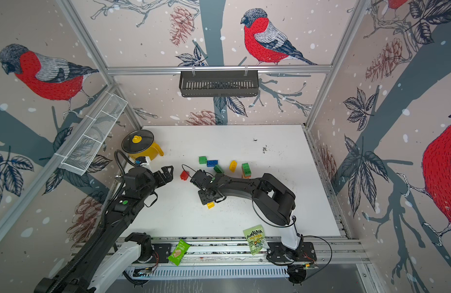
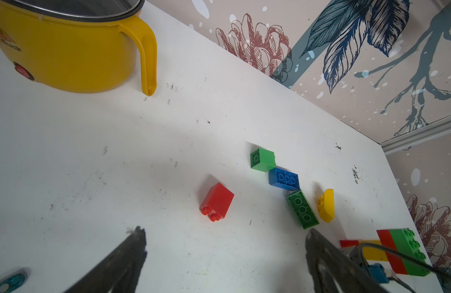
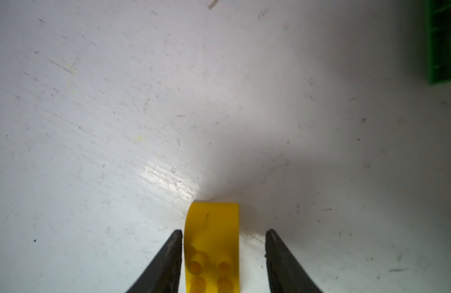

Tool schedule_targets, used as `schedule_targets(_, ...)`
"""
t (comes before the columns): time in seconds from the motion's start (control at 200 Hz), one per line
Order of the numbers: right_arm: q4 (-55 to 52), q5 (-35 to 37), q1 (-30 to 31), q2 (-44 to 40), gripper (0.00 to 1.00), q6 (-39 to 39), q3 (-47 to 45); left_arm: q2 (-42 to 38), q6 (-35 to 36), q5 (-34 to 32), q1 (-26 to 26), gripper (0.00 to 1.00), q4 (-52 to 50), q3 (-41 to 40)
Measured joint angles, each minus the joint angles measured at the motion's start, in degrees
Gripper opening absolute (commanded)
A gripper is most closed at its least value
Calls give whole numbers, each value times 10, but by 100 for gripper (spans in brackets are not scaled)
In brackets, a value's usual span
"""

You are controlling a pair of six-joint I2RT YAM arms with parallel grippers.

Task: Assemble an ice cream with lego
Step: Pick up the lego brick from the center of the board, then assemble the lego brick with the lego brick.

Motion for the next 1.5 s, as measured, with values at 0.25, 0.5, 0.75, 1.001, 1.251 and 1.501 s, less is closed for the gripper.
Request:
schedule_targets(0.25, -9, 5, 9, 10, 41, 0, 6, 0, 0, 13, 1, 97, 0, -3)
schedule_targets(0.5, -23, 10, 12, 18, 35, -1, 12, -2, 0, 15, 1, 97, 0, -3)
schedule_targets(0.75, -25, 8, 6, 13, 26, -4, 12, 1, 0, 18, 1, 97, 1, -4)
schedule_targets(1.001, -36, -7, -114, -129, 24, -54, -5, 59, 5, 97, -6, 97, 47, -2)
schedule_targets(1.251, -118, 33, -287, -210, 24, -141, 11, 158, 35, 164, -78, 97, 141, 38)
schedule_targets(1.501, -165, 40, -325, -188, 24, -182, 31, 254, 51, 194, -84, 97, 165, 90)
